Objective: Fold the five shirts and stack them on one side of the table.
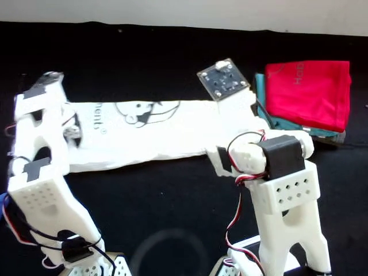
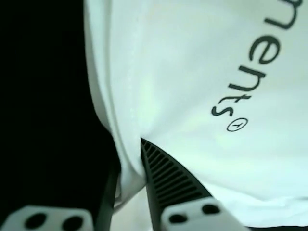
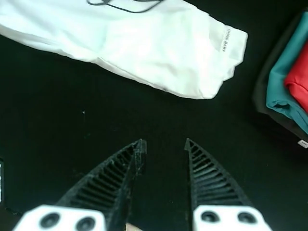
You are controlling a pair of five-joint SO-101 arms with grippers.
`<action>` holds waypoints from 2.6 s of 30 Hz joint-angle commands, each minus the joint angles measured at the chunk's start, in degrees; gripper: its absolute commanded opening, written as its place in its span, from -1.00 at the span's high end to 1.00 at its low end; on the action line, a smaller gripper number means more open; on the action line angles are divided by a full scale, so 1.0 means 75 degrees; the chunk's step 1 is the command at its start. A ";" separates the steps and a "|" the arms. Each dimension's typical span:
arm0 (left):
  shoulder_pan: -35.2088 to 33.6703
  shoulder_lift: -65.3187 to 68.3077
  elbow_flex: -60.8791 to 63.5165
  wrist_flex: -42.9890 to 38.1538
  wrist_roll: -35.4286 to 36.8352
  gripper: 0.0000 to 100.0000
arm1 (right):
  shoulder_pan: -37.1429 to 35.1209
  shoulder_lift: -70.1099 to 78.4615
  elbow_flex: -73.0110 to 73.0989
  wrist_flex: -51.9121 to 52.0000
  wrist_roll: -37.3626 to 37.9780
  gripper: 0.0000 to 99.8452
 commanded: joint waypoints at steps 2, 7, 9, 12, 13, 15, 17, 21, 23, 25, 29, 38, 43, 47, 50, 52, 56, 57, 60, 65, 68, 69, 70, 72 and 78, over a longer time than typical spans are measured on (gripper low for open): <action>-0.1143 -0.0076 -0.0639 0.0047 -0.0574 0.98 | 0.0955 -0.0217 0.1307 -0.1037 -0.0035 0.73; -0.1342 -0.0076 -0.1295 0.0703 -0.0985 0.98 | 0.1612 -0.0229 0.3147 -0.2092 -0.0035 0.73; -0.1119 -0.0100 -0.1647 0.1231 -0.0985 0.98 | 0.1741 -0.0229 0.3722 -0.2409 -0.0035 0.73; -0.0639 -0.0100 -0.2350 0.2239 -0.0961 0.98 | 0.1870 -0.0322 0.4671 -0.2901 -0.0035 0.73; -0.0428 -0.0100 -0.2561 0.2567 -0.0961 0.98 | 0.1975 -0.0451 0.5058 -0.3147 -0.0035 0.73; 0.0006 -0.0100 -0.3124 0.3259 -0.0844 0.98 | 0.2245 -0.0908 0.5914 -0.3839 -0.0023 0.73; 0.0475 -0.0100 -0.3757 0.3903 -0.0598 0.98 | 0.2608 -0.1401 0.6945 -0.4659 -0.0023 0.73; 0.1483 -0.0393 -0.4120 0.4067 -0.0375 0.98 | 0.3018 -0.2127 0.8692 -0.5621 -0.0023 0.73; 0.2163 -0.0627 -0.4097 0.4067 -0.0281 0.98 | 0.3112 -0.2409 0.9301 -0.5832 -0.0023 0.73; 0.2913 -0.0838 -0.4108 0.4067 -0.0176 0.98 | 0.3253 -0.2596 0.9805 -0.6078 -0.0023 0.73; 0.4378 -0.0944 -0.4120 0.4056 -0.0094 0.98 | 0.3698 -0.2784 1.0708 -0.6933 -0.0012 0.73; 0.6042 -0.0557 -0.4120 0.2895 -0.0129 0.98 | 0.4026 -0.2819 1.1399 -0.7578 -0.0059 0.73; 0.6629 -0.0498 -0.4120 0.1958 -0.0129 0.98 | 0.4026 -0.2819 1.1411 -0.7625 -0.0070 0.73; 0.7062 -0.0416 -0.4085 0.1207 -0.0129 0.98 | 0.4003 -0.2819 1.1423 -0.7684 -0.0070 0.73; 0.7262 0.0018 -0.4190 0.1114 -0.0129 0.98 | 0.4003 -0.2819 1.1423 -0.7684 -0.0070 0.73; 0.7273 0.0381 -0.4355 0.1160 -0.0129 0.98 | 0.4003 -0.2819 1.1423 -0.7684 -0.0070 0.73; 0.7215 0.0932 -0.5011 0.1172 -0.0105 0.95 | 0.4003 -0.2819 1.1434 -0.7684 -0.0082 0.73; 0.7215 0.1014 -0.5210 0.1172 -0.0105 0.91 | 0.4003 -0.2819 1.1434 -0.7684 -0.0082 0.73; 0.7191 0.1073 -0.5773 0.1184 -0.0094 0.73 | 0.4003 -0.2819 1.1434 -0.7684 -0.0082 0.73; 0.6793 0.1073 -0.6722 0.1383 -0.0082 0.69 | 0.3991 -0.2819 1.1434 -0.7684 -0.0082 0.73; 0.6570 0.1073 -0.7355 0.2098 -0.0082 0.69 | 0.3991 -0.2819 1.1434 -0.7684 -0.0082 0.73; 0.6523 0.1073 -0.7531 0.2391 -0.0094 0.69 | 0.3991 -0.2819 1.1434 -0.7684 -0.0082 0.73; 0.6476 0.1096 -0.7684 0.2731 -0.0117 0.70 | 0.3991 -0.2819 1.1434 -0.7684 -0.0082 0.73; 0.6300 0.1143 -0.7789 0.3317 -0.0129 0.77 | 0.3991 -0.2819 1.1434 -0.7684 -0.0082 0.73; 0.6171 0.1741 -0.6629 0.3634 -0.0094 0.99 | 0.3991 -0.2819 1.1434 -0.7684 -0.0082 0.73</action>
